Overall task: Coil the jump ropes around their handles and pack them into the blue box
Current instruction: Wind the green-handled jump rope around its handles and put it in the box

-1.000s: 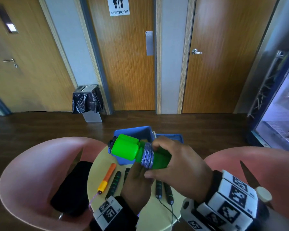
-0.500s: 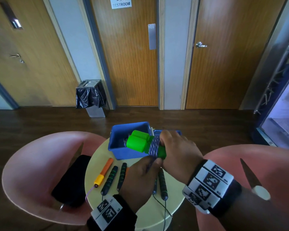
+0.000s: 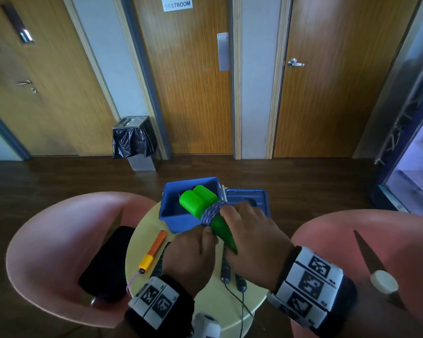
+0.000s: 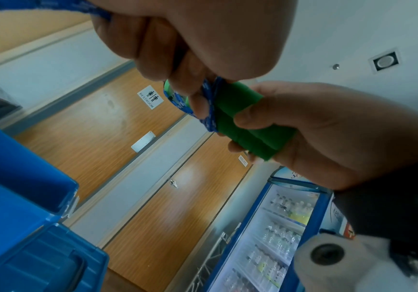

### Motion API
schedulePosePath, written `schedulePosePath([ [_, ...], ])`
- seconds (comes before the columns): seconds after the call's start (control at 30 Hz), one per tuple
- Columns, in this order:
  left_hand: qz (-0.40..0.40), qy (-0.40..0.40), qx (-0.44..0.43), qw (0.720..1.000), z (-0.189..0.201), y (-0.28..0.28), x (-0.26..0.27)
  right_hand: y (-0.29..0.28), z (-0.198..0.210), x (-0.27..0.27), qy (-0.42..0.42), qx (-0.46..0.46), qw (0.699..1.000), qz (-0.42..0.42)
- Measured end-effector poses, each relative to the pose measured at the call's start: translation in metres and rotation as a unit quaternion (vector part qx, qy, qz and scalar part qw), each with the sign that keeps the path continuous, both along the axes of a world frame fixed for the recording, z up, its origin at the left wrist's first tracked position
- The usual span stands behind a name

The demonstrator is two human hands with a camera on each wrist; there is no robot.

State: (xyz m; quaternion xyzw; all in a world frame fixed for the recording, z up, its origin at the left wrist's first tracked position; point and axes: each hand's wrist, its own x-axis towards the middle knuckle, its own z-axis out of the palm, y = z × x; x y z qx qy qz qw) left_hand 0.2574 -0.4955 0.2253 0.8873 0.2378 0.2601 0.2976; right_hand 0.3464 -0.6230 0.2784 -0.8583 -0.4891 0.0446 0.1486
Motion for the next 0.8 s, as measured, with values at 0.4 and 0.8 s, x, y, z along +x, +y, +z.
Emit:
schedulePosePath([
  [0.4,-0.043,-0.056,-0.101,0.992,0.003,0.000,0.003,-0.001,-0.004,0.018,0.048,0.091,0.995,-0.006],
  [0.8,-0.127,0.086,-0.062,0.986,0.013,0.012,-0.010,-0.009,-0.026,0.046,0.023,0.039,0.999,-0.006],
])
